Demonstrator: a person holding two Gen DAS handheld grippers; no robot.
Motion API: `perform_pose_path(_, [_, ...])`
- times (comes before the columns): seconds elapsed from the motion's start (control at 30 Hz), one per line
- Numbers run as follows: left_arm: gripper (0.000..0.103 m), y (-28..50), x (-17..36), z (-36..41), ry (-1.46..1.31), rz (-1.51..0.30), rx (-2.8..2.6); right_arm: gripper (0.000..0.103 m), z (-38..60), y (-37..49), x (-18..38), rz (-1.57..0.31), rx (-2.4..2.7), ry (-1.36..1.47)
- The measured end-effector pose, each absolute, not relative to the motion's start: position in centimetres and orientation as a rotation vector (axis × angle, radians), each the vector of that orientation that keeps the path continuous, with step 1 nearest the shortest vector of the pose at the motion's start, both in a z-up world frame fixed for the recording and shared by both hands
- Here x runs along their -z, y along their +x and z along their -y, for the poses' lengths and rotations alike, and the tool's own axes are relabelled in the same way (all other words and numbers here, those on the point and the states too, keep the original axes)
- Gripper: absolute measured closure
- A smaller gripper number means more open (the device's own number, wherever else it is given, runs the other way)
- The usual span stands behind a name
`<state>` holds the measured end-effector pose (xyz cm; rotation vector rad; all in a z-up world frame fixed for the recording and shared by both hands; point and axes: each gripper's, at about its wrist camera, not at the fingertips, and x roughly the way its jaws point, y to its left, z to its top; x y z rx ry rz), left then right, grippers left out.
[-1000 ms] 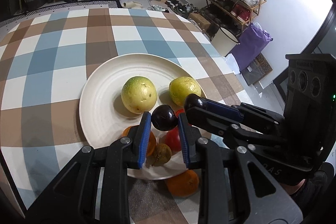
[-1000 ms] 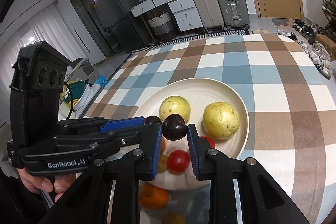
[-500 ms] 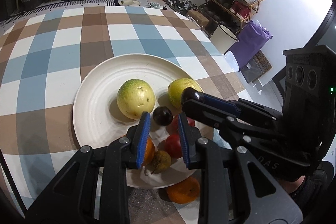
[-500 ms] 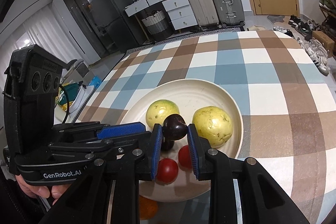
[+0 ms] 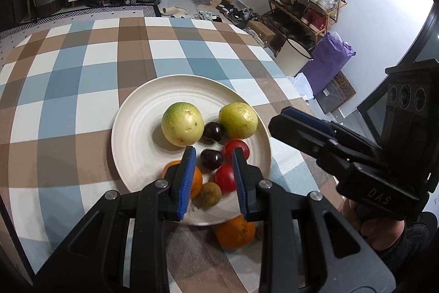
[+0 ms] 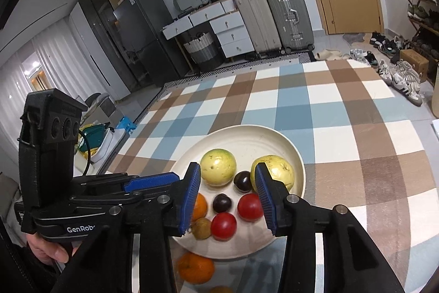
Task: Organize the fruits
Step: 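Lower the plums onto the plate and open both grippers, then withdraw both grippers from the plate over the last orange and kiwi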
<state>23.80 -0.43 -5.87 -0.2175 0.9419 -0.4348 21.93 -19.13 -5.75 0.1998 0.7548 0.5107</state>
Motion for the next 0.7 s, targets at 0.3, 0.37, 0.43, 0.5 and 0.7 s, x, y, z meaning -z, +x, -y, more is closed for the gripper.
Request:
perform_pose_path(0.3, [0.075, 20.0, 5.0, -0.4, -0.226, -0.909, 0.393, 0.055, 19.8, 18.6, 3.7, -0.666, -0.5, 0.204])
perform_pose_path(0.37, [0.073, 19.2, 5.0, -0.6, -0.222, -0.905, 0.382, 0.054, 20.1, 18.0, 3.4, -0.649, -0.488, 0.205])
perform_pose_path(0.43, [0.072, 18.3, 4.9, -0.7, -0.219, -0.898, 0.371, 0.054, 20.5, 17.5, 3.0, -0.642, -0.479, 0.202])
perform_pose_path(0.5, [0.072, 17.5, 4.8, -0.9, -0.222, -0.893, 0.363, 0.053, 21.0, 17.0, 2.6, -0.638, -0.474, 0.201])
perform_pose_path(0.7, [0.055, 15.4, 4.4, -1.1, -0.222, -0.872, 0.34, 0.041, 21.3, 15.3, 2.7, -0.643, -0.467, 0.194])
